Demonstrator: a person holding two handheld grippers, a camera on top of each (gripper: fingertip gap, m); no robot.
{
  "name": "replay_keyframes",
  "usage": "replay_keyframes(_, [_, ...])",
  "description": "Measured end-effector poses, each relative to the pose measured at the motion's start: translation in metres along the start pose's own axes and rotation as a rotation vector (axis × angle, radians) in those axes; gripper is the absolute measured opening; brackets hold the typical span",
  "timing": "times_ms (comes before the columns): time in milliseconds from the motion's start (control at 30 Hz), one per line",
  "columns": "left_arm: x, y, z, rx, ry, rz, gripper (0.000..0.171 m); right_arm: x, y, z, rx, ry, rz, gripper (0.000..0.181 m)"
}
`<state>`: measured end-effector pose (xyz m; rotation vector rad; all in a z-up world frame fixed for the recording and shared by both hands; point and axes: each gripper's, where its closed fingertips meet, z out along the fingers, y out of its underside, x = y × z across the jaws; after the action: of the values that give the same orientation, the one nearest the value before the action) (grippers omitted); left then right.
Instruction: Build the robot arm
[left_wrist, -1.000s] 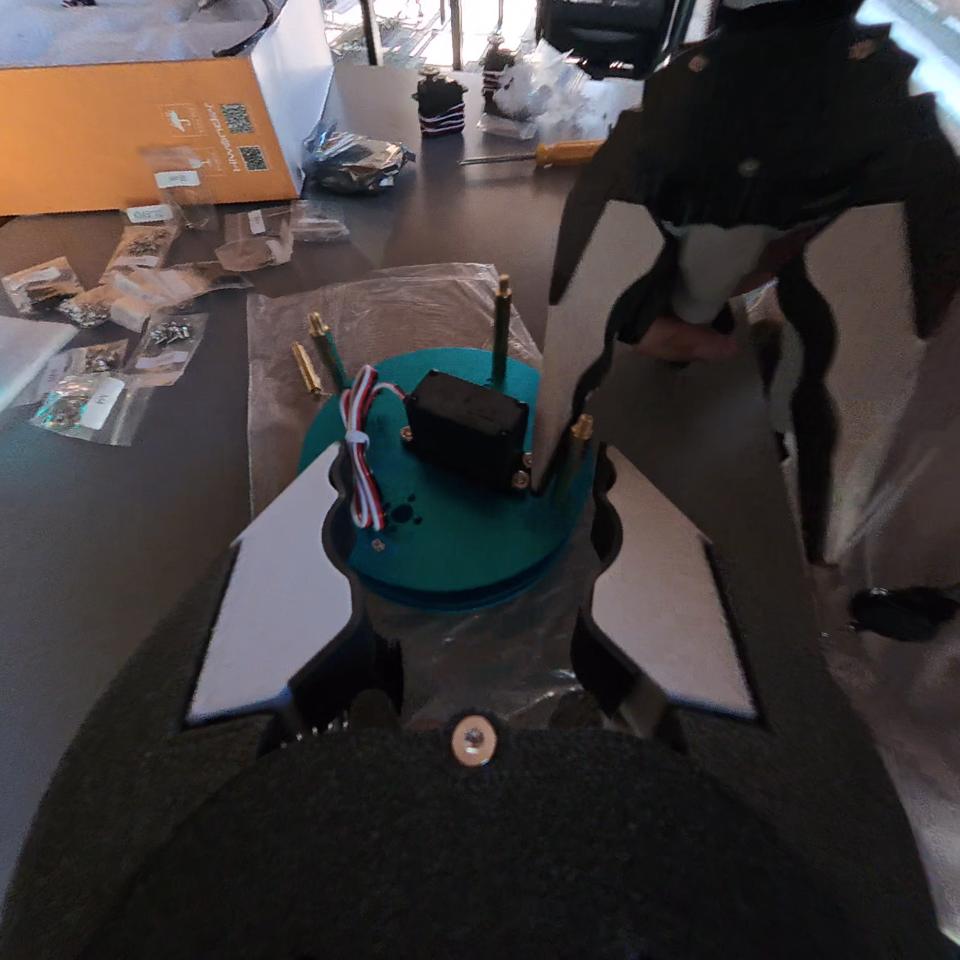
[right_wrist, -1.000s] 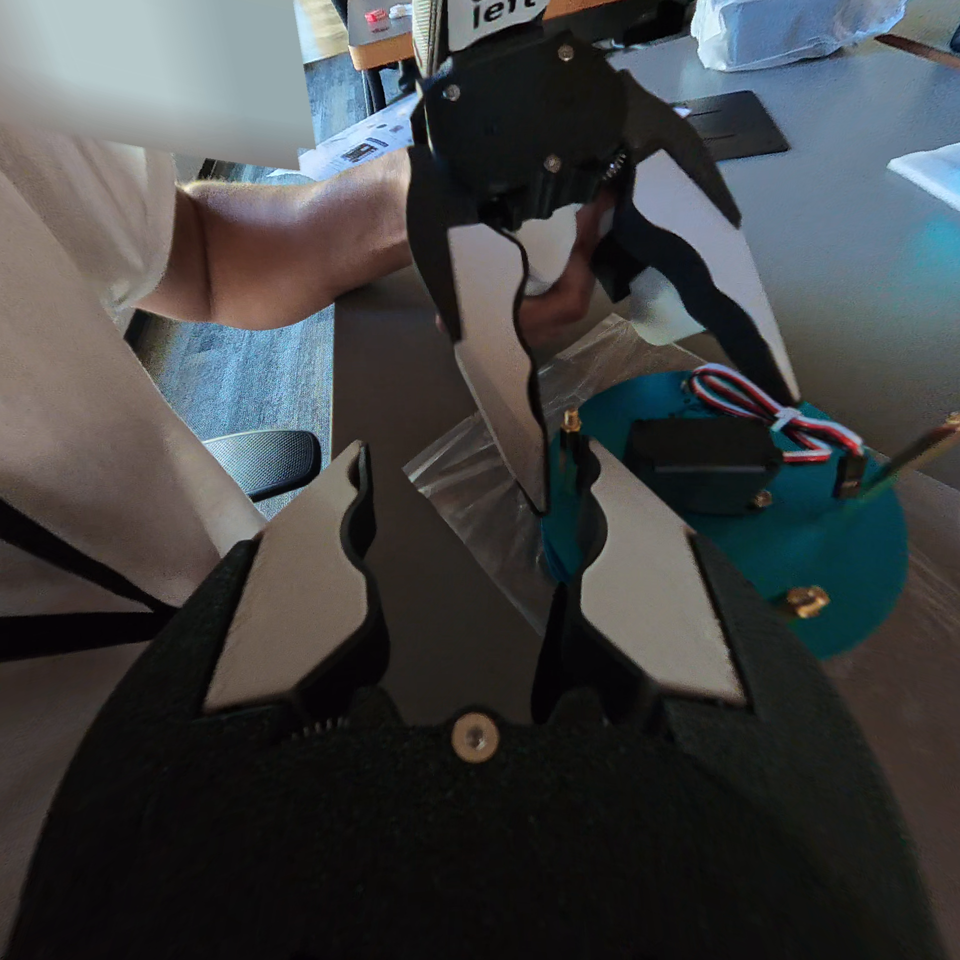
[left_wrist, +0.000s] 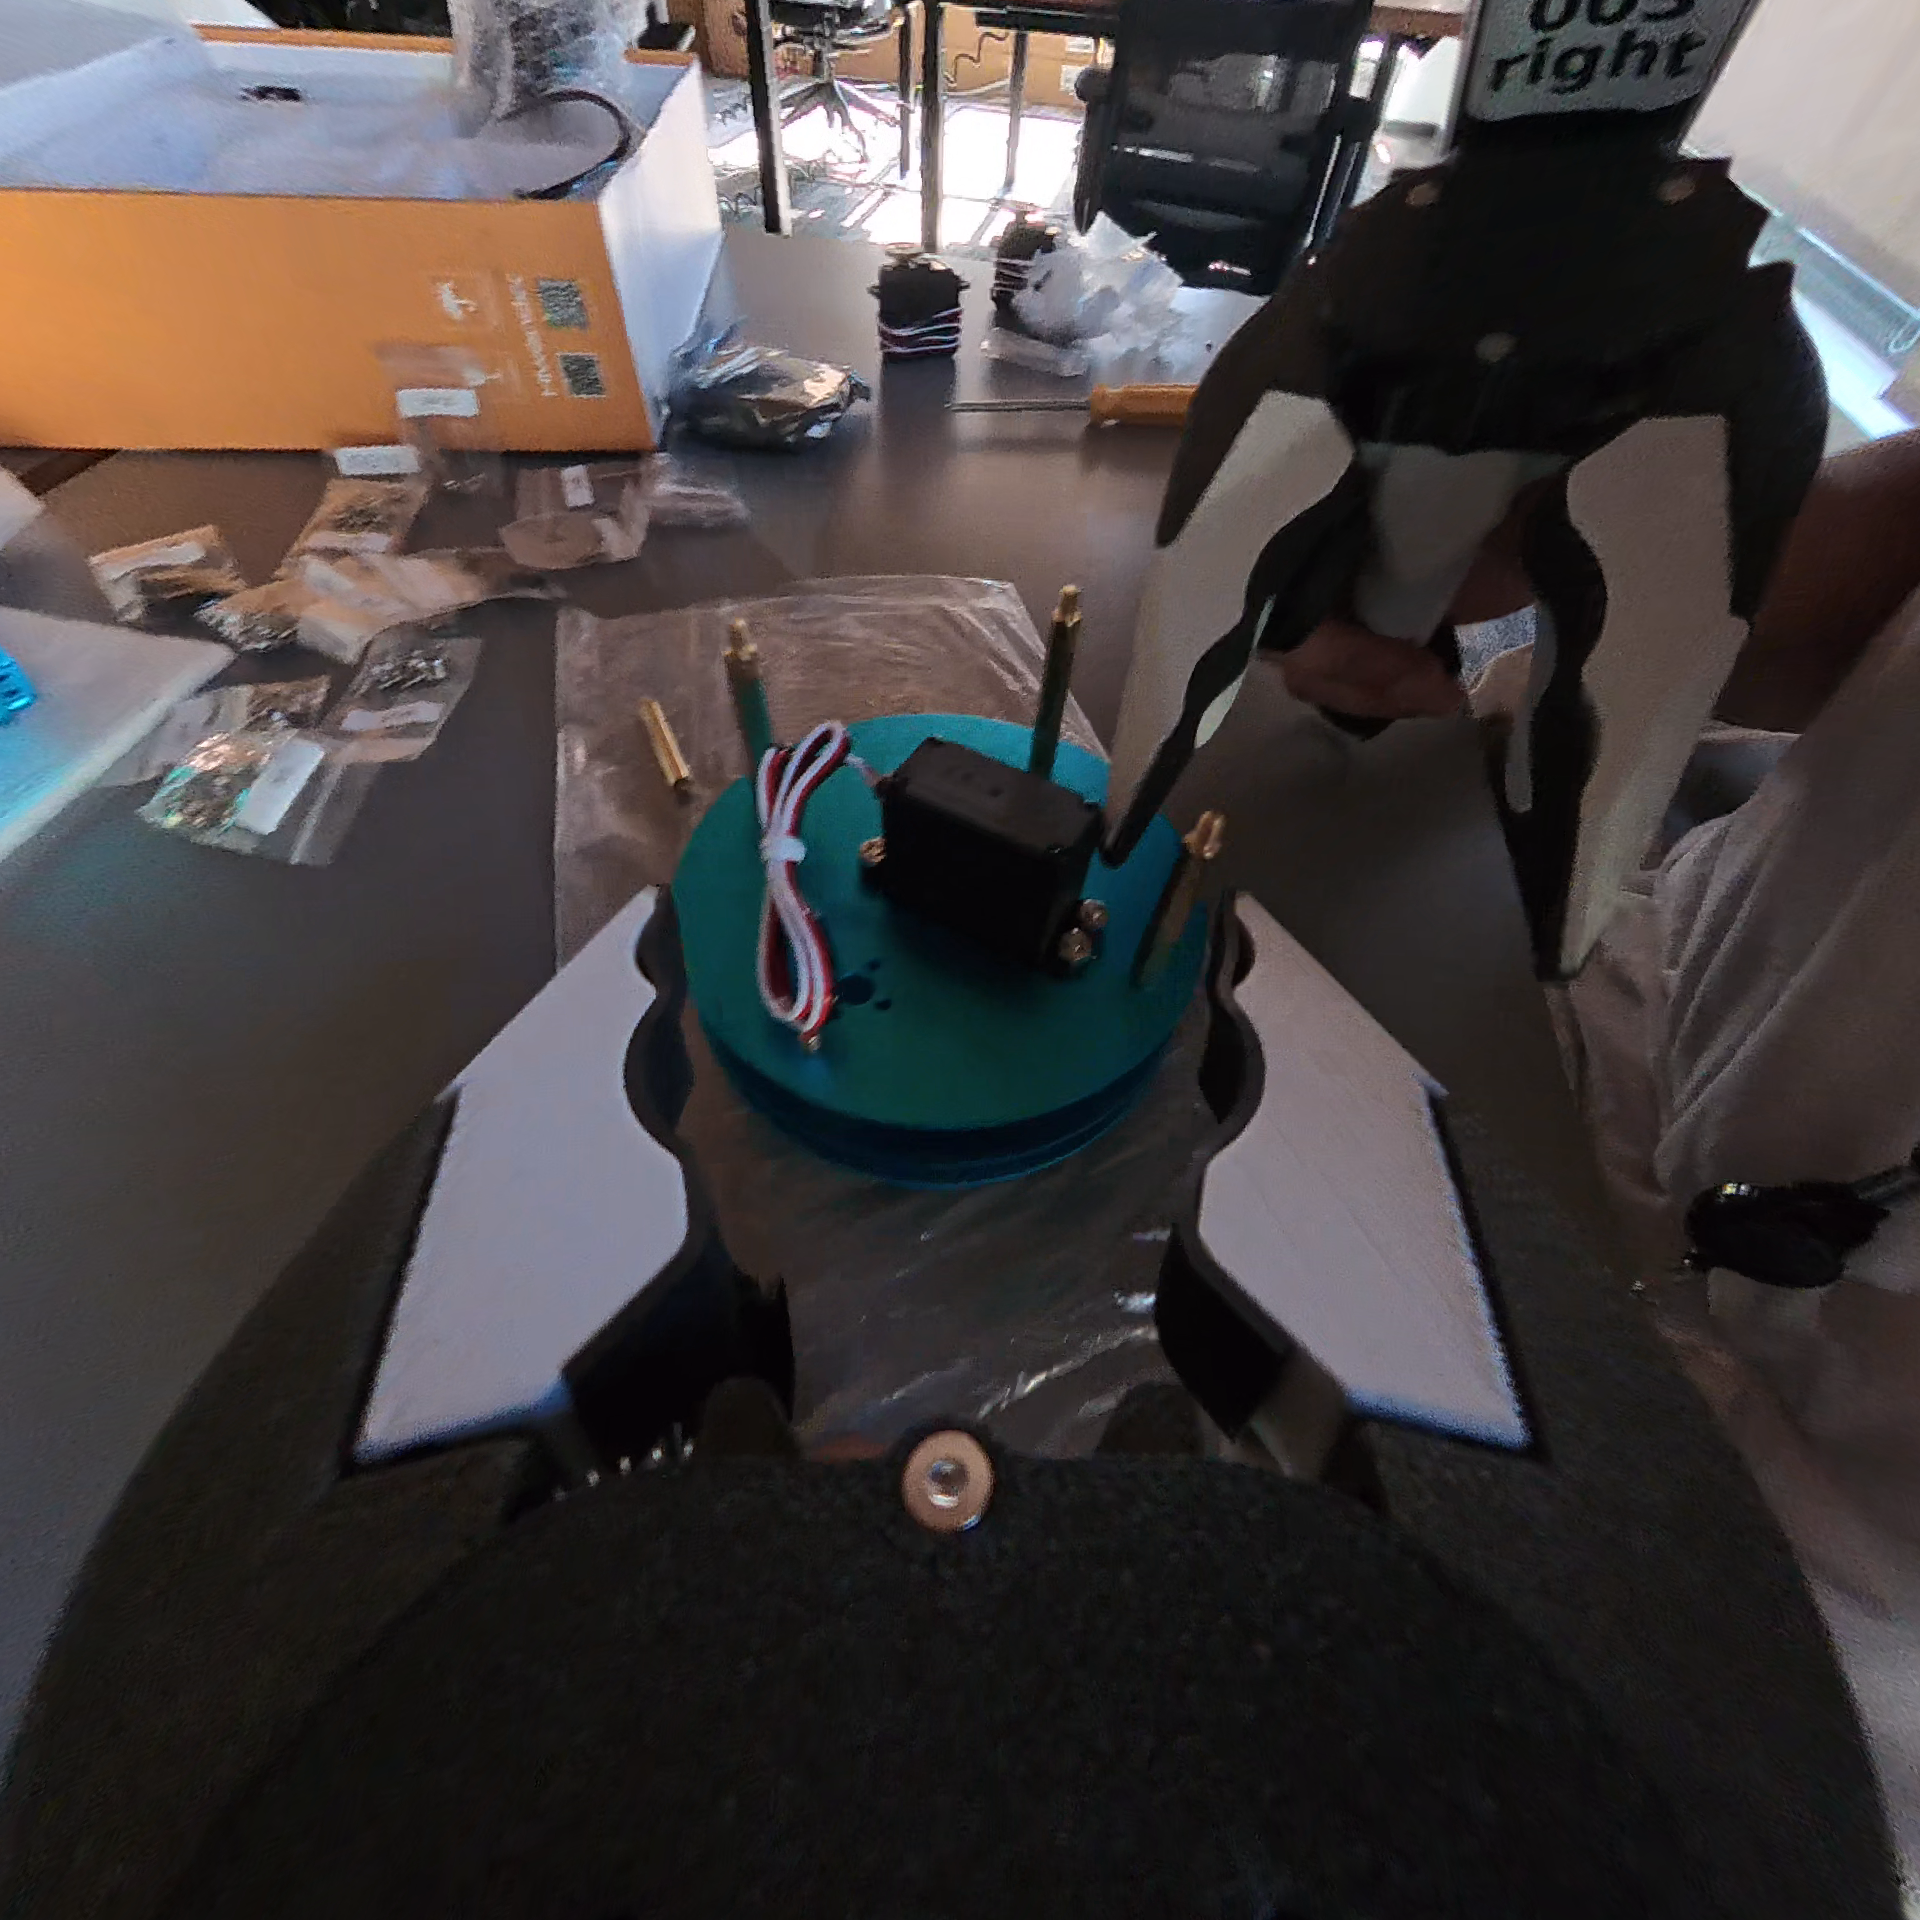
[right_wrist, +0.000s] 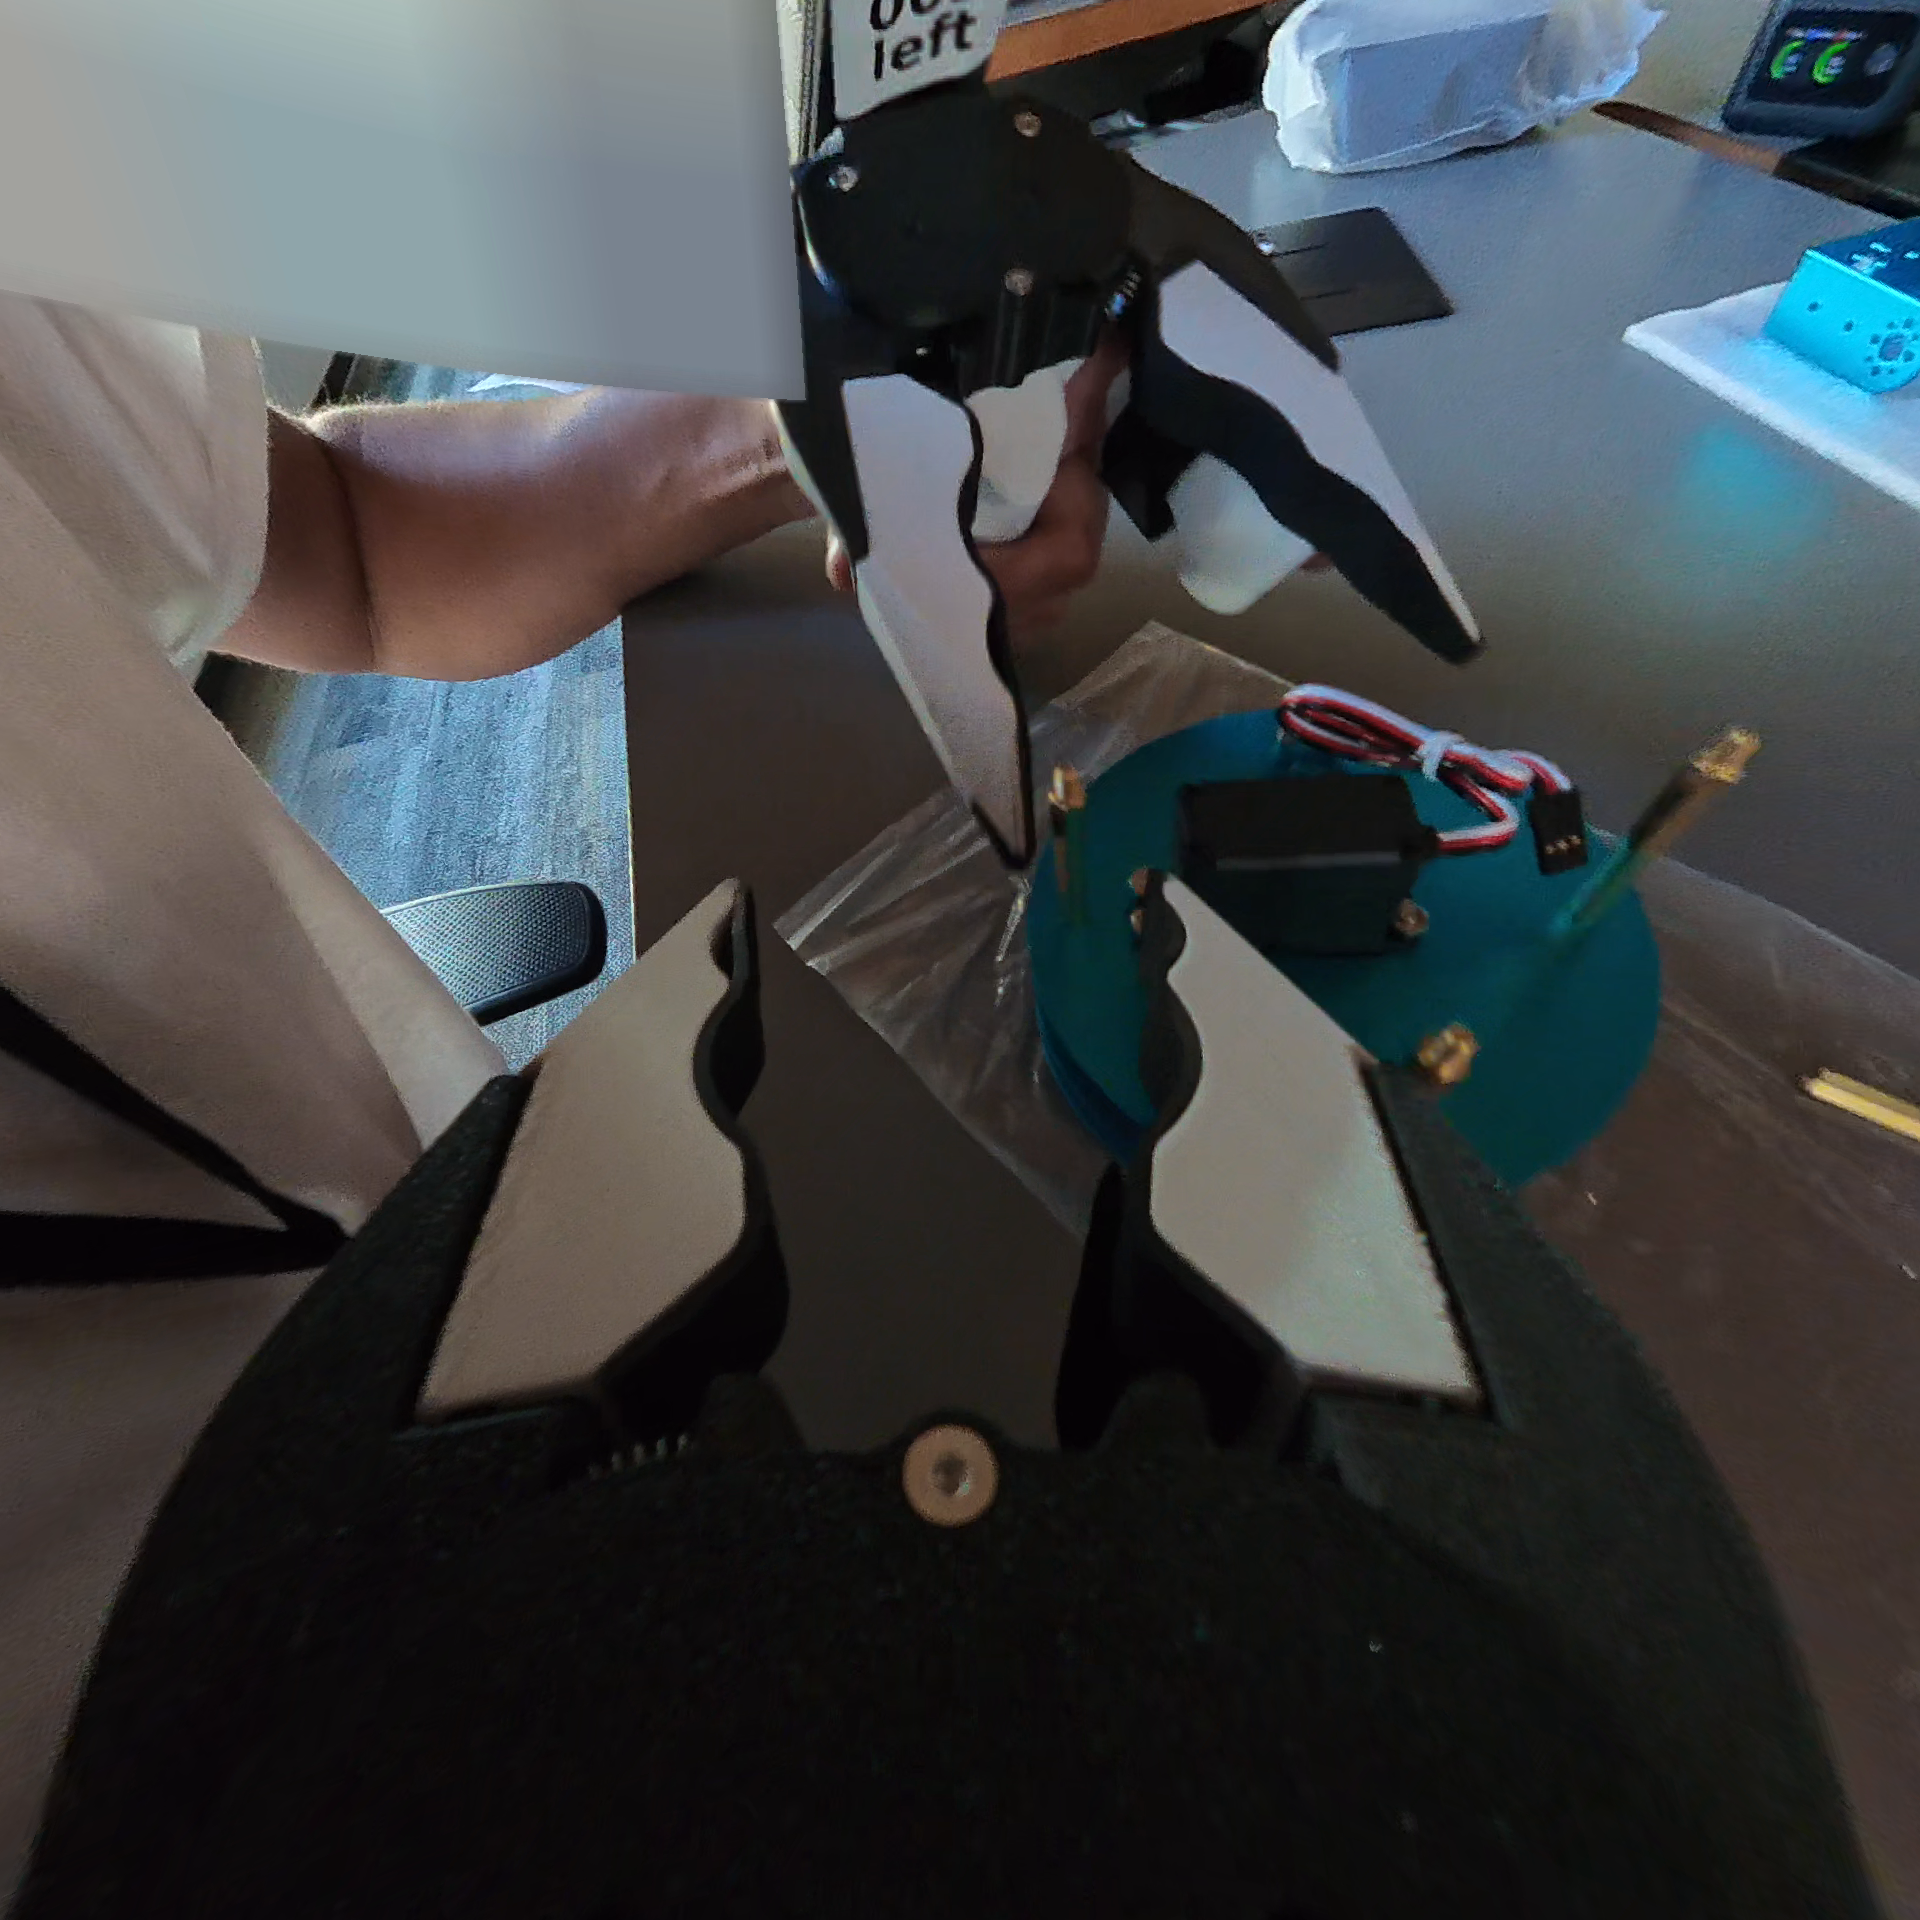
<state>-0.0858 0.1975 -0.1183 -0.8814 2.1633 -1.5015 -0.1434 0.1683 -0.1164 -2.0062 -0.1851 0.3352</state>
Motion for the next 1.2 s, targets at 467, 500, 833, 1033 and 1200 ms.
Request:
replay_keyframes(467, [-0.015, 0.010, -0.008, -0.033, -0.039, -0.017, 0.108, -0.003, 0.002, -0.006, 0.015, 0.009, 0.044, 0.069])
replay_keyframes(500, [-0.008, 0.005, -0.007, -0.009, -0.012, -0.005, 0.108, -0.001, 0.003, -0.007, 0.016, 0.027, 0.030, 0.070])
replay_keyframes(833, [-0.005, 0.007, 0.015, -0.064, -0.043, 0.056, 0.109, -0.009, -0.004, 0.019, 0.000, -0.052, 0.026, 0.076])
replay_keyframes(1033, [-0.020, 0.013, -0.009, -0.040, -0.070, 0.007, 0.107, -0.012, -0.002, -0.007, 0.017, -0.011, 0.041, 0.065])
replay_keyframes(1200, [0.007, 0.006, 0.004, -0.032, 0.028, 0.055, 0.108, -0.007, 0.002, 0.009, -0.017, 0.035, 0.006, 0.075])
